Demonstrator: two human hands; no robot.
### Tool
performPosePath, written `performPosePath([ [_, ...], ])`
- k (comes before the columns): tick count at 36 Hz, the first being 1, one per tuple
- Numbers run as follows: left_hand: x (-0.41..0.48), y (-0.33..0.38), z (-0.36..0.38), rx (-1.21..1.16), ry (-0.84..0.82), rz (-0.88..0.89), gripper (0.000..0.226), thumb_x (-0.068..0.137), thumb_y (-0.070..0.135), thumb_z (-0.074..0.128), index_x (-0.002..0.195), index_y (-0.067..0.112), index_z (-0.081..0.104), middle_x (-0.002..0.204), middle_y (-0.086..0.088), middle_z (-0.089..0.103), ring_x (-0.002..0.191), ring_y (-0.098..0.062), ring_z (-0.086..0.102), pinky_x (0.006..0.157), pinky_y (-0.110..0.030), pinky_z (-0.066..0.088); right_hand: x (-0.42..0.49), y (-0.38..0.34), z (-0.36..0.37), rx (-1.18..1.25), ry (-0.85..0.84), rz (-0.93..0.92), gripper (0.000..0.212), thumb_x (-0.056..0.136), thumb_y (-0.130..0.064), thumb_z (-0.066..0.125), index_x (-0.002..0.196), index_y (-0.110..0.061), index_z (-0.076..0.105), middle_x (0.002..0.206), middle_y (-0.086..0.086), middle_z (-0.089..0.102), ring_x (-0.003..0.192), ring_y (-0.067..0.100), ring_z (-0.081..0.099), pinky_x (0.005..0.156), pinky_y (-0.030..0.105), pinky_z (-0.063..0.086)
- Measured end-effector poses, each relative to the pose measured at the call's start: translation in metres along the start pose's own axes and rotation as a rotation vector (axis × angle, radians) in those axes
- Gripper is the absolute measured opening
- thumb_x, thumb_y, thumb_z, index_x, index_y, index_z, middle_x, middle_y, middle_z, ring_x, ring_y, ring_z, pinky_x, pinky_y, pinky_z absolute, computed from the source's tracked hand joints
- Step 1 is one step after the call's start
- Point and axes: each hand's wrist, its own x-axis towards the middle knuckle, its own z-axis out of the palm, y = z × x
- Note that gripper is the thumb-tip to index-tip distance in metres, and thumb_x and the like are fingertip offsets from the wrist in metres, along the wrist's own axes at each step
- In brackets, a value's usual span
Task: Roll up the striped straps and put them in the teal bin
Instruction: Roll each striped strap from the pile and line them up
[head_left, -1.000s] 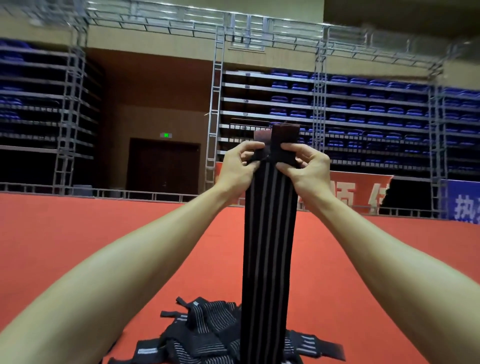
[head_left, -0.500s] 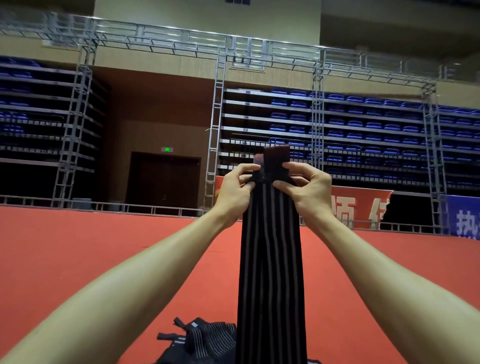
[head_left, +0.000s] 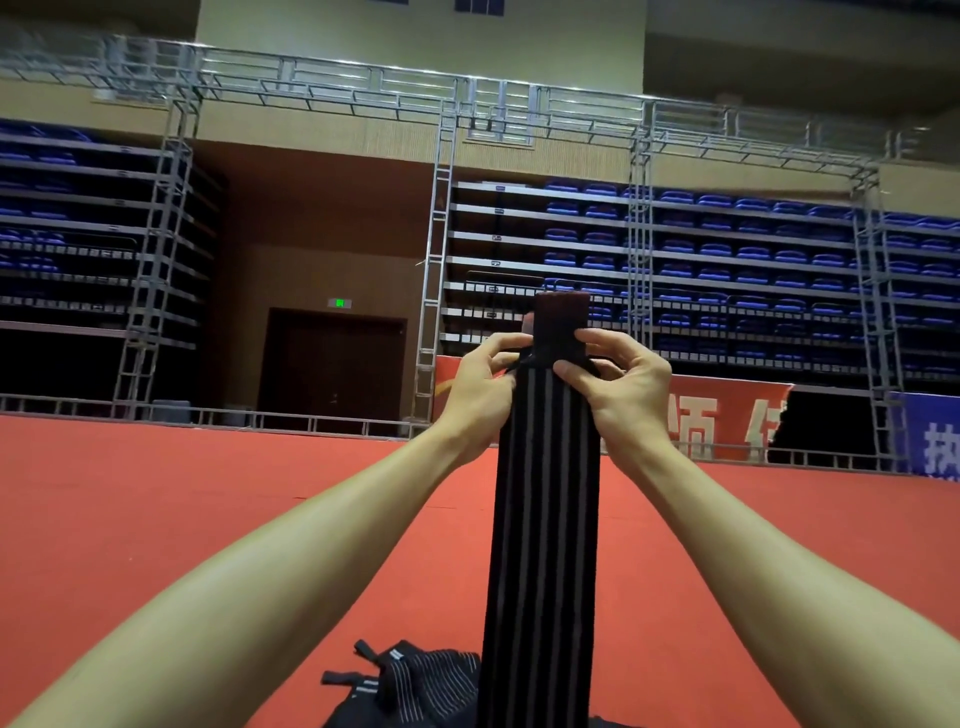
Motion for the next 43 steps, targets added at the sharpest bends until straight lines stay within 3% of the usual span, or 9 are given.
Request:
performPosePath([
  [6, -0.003, 0.001, -0.001, -0.093, -0.013, -0.028, 0.039, 0.095, -0.011, 0.044, 0.116, 0.015, 0.064, 0.109, -0.011, 0.068, 0.075, -0.015, 0.066, 0.052, -0.02, 0.05, 0.005, 0.0, 0.002, -0.063, 0.015, -0.001, 0.037, 0.074, -0.002, 0.084, 0.107, -0.017, 0.073, 0.1, -0.005, 0.073, 0.09, 0.013, 0.072, 0.078, 0.023, 0.058],
  [13, -0.005, -0.001, 0.004, -0.168, -0.01, -0.052, 0.031, 0.106, 0.012, 0.034, 0.116, 0.011, 0.063, 0.1, -0.01, 0.069, 0.088, -0.017, 0.067, 0.074, -0.031, 0.054, 0.006, 0.005, 0.002, -0.123, 0.048, 0.001, 0.037, 0.073, -0.007, 0.086, 0.104, -0.023, 0.072, 0.102, -0.003, 0.074, 0.094, 0.016, 0.071, 0.086, 0.042, 0.059],
  [19, -0.004, -0.005, 0.005, -0.046, -0.013, -0.004, 0.025, 0.101, 0.004, 0.05, 0.122, 0.016, 0.057, 0.12, -0.013, 0.066, 0.112, -0.027, 0.065, 0.093, -0.041, 0.056, 0.005, 0.007, -0.001, -0.157, 0.016, -0.009, 0.038, 0.071, -0.009, 0.088, 0.1, -0.028, 0.071, 0.101, -0.004, 0.073, 0.093, 0.018, 0.07, 0.082, 0.04, 0.06],
  [23, -0.007, -0.005, 0.009, -0.052, -0.011, 0.005, 0.026, 0.101, 0.003, 0.049, 0.118, 0.021, 0.055, 0.121, -0.014, 0.064, 0.111, -0.025, 0.064, 0.086, -0.034, 0.055, 0.002, 0.007, 0.002, -0.117, 0.02, -0.021, 0.037, 0.072, -0.004, 0.086, 0.099, -0.023, 0.071, 0.097, 0.006, 0.071, 0.087, 0.018, 0.071, 0.073, 0.023, 0.058],
  [26, -0.008, -0.007, 0.013, -0.075, -0.011, 0.003, 0.026, 0.101, 0.002, 0.049, 0.119, 0.019, 0.054, 0.116, -0.011, 0.064, 0.104, -0.018, 0.065, 0.081, -0.028, 0.054, -0.001, 0.007, 0.007, -0.038, 0.054, 0.007, 0.035, 0.073, 0.0, 0.084, 0.1, -0.019, 0.071, 0.094, 0.007, 0.071, 0.078, 0.006, 0.07, 0.069, 0.018, 0.055],
  [30, -0.011, -0.008, 0.015, -0.094, -0.018, 0.018, 0.027, 0.101, 0.001, 0.049, 0.118, 0.021, 0.053, 0.108, -0.006, 0.064, 0.097, -0.012, 0.066, 0.079, -0.026, 0.055, -0.002, 0.009, 0.008, 0.003, 0.061, 0.024, 0.034, 0.075, -0.001, 0.083, 0.098, -0.023, 0.07, 0.097, 0.009, 0.072, 0.085, 0.014, 0.072, 0.074, 0.026, 0.059],
  [34, -0.012, -0.007, 0.016, -0.102, 0.014, 0.047, 0.03, 0.1, -0.003, 0.049, 0.115, 0.022, 0.05, 0.096, -0.002, 0.064, 0.08, -0.002, 0.068, 0.072, -0.025, 0.057, -0.002, 0.016, 0.006, -0.095, 0.034, -0.019, 0.031, 0.079, -0.007, 0.082, 0.097, -0.028, 0.068, 0.106, 0.001, 0.071, 0.1, 0.022, 0.067, 0.091, 0.041, 0.056],
  [40, -0.007, -0.005, 0.012, -0.042, 0.045, 0.036, 0.027, 0.1, -0.005, 0.045, 0.098, 0.021, 0.043, 0.093, -0.011, 0.063, 0.074, -0.021, 0.063, 0.063, -0.035, 0.054, -0.009, 0.022, 0.001, -0.179, -0.1, -0.097, 0.028, 0.092, -0.013, 0.068, 0.116, -0.027, 0.062, 0.116, -0.006, 0.066, 0.113, 0.015, 0.06, 0.1, 0.038, 0.05],
  [43, -0.005, -0.006, 0.006, 0.031, 0.016, 0.05, 0.031, 0.099, -0.008, 0.042, 0.088, 0.021, 0.044, 0.091, -0.008, 0.06, 0.072, -0.018, 0.057, 0.058, -0.028, 0.049, -0.012, 0.025, -0.006, -0.131, -0.114, -0.113, 0.026, 0.094, -0.004, 0.064, 0.107, -0.025, 0.061, 0.108, -0.005, 0.067, 0.106, 0.012, 0.064, 0.09, 0.038, 0.055],
])
